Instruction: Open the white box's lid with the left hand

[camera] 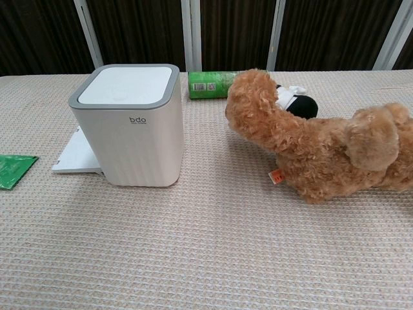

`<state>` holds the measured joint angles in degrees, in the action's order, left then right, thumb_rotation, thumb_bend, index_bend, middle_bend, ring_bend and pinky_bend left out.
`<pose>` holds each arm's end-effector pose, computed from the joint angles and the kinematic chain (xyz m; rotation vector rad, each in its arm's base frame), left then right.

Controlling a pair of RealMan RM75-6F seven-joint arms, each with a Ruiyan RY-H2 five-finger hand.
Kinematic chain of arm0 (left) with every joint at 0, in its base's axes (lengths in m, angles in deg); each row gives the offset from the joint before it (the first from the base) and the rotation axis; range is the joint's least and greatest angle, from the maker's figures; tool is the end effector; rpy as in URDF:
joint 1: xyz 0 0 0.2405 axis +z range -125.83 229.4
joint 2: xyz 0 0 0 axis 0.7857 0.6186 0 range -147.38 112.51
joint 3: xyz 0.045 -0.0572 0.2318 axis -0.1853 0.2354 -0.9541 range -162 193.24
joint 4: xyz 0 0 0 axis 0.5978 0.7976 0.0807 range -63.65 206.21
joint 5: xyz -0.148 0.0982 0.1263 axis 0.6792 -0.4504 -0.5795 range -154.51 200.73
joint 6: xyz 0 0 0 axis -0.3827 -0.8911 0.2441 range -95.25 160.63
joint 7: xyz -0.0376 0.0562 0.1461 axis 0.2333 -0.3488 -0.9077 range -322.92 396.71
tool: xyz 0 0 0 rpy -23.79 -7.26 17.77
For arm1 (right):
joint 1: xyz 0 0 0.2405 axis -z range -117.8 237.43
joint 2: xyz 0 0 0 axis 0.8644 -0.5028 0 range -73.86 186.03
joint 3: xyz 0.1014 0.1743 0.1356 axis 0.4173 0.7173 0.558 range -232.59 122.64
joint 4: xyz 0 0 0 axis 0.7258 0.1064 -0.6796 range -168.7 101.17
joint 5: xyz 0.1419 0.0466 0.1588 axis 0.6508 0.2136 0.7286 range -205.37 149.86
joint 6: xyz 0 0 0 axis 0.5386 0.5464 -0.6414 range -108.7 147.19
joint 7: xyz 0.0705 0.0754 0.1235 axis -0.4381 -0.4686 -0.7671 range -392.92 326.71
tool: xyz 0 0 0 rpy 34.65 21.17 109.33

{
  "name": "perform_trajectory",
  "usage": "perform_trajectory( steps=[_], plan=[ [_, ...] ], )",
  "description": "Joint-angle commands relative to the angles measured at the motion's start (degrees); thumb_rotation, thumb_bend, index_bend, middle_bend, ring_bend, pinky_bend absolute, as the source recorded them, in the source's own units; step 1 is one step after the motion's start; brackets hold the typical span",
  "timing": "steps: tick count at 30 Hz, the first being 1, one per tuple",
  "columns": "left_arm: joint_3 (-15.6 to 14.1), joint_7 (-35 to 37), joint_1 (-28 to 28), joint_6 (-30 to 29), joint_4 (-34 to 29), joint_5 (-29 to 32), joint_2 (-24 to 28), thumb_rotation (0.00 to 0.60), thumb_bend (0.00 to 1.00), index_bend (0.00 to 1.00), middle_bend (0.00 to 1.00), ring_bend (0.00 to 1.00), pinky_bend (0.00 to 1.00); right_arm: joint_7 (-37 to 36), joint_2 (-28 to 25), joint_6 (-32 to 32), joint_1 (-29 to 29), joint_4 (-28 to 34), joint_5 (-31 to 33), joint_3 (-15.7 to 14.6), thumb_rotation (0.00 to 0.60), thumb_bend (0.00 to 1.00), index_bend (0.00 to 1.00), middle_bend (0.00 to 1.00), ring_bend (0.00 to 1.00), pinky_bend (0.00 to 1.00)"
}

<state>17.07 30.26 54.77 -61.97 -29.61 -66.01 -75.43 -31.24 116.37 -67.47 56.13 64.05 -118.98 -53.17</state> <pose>-0.2882 0.1507 0.1825 -1.2988 -0.8037 -0.8569 -0.2787 -0.1860 0.1533 1.4508 -0.8666 0.9449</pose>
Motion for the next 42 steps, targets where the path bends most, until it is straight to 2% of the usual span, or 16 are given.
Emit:
perform_trajectory(
  steps=[1,19,26,29,30,32,34,36,39,42],
  plan=[
    [-0.11,-0.18,0.05,0.12,0.10,-0.17,-0.15,0.600,0.17,0.15,0.14,0.04,0.12,0.33,0.16,0.52,-0.22,-0.02,0.30,0.05,0.600,0.19,0.15,0.04,0.00,0.00],
    [-0.39,-0.43,0.12,0.44,-0.39,-0.34,0.02,0.600,0.17,0.15,0.14,0.04,0.12,0.43,-0.18,0.34,0.06,0.54,0.54,-0.02,0.600,0.19,0.15,0.04,0.00,0.00],
    [-0.53,-0.47,0.05,0.73,-0.42,-0.47,0.13,0.600,0.17,0.15,0.14,0.05,0.17,0.10,-0.60,-0.17,0.31,0.97,0.40,-0.01,0.600,0.19,0.15,0.04,0.00,0.00],
    [-0.27,-0.25,-0.42,1.16,-0.18,-0.54,0.34,0.600,0.19,0.15,0.19,0.13,0.25,0.13,-0.53,-0.07,0.28,0.88,0.47,0.01,0.600,0.19,0.15,0.04,0.00,0.00],
    [-0.15,-0.23,-0.78,1.53,-0.08,-0.71,0.45,0.600,0.23,0.15,0.24,0.19,0.31,0.11,-0.48,0.04,0.24,0.85,0.57,0.03,0.600,0.19,0.15,0.04,0.00,0.00],
    [0.10,0.55,-2.50,3.53,0.35,-1.82,1.08,0.600,0.31,0.15,0.34,0.31,0.43,0.22,-0.28,0.41,0.11,0.69,1.04,0.17,0.600,0.19,0.15,0.04,0.00,0.00],
    [0.45,3.19,-5.44,7.07,0.56,-3.47,2.85,0.600,0.42,0.15,0.50,0.48,0.57,0.56,-0.04,0.99,-0.10,0.60,1.71,0.33,0.600,0.19,0.15,0.04,0.00,0.00],
    [2.03,5.20,-8.65,9.83,0.43,-4.13,4.71,0.600,0.50,0.14,0.62,0.59,0.65,0.95,0.28,1.56,-0.35,0.58,2.04,0.38,0.600,0.19,0.15,0.04,0.00,0.00],
    [4.85,4.01,-12.80,12.78,1.01,-4.05,5.87,0.600,0.60,0.14,0.74,0.70,0.72,1.72,0.70,1.98,-0.60,0.63,2.10,0.40,0.600,0.19,0.15,0.04,0.00,0.00],
    [7.51,1.77,-16.45,16.52,0.59,-1.41,6.25,0.600,0.66,0.14,0.78,0.74,0.74,2.55,1.15,2.43,-0.82,0.63,2.32,0.42,0.600,0.19,0.15,0.04,0.00,0.00]
  ],
)
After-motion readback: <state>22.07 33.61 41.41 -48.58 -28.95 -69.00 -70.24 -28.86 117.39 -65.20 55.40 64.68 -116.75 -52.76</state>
